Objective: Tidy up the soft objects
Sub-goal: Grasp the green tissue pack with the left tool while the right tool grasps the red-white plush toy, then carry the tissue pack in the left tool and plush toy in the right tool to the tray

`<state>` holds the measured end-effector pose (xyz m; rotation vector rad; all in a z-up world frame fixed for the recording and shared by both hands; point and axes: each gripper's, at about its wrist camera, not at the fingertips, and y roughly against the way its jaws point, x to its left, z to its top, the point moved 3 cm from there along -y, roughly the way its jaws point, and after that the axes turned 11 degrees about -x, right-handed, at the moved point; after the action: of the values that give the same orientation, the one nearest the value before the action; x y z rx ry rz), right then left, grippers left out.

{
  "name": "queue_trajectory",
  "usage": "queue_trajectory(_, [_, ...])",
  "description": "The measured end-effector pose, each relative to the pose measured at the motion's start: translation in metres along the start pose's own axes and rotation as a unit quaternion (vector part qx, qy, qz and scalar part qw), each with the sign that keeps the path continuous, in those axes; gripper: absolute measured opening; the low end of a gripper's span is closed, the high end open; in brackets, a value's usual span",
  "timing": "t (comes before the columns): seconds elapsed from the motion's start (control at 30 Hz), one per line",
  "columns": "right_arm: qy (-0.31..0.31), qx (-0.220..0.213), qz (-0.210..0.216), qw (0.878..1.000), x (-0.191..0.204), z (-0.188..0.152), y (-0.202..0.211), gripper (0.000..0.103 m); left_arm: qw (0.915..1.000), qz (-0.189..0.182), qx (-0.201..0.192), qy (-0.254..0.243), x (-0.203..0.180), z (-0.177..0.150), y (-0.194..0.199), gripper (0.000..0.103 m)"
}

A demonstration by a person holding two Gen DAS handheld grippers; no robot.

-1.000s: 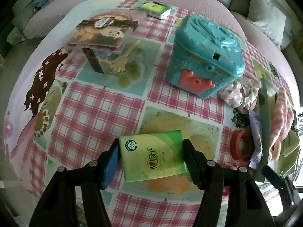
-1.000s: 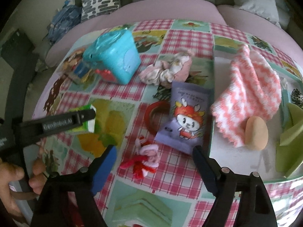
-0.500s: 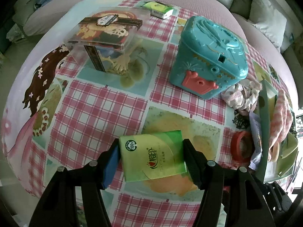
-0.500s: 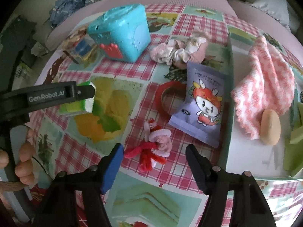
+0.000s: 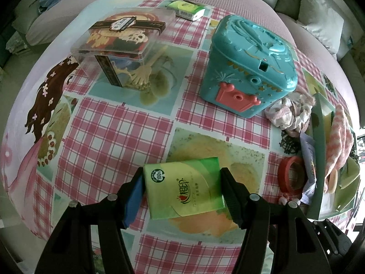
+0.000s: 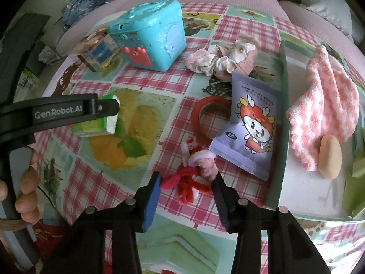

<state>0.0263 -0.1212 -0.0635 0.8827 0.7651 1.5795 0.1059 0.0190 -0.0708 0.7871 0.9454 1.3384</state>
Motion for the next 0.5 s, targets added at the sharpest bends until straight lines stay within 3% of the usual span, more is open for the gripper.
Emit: queue_trajectory(0.5, [0.010, -0.022, 0.018, 1.000, 0.003, 0.009, 0.017, 0.045, 0.9998, -0.002, -0.017, -0.002, 0.001, 0.012, 0.023, 0.066])
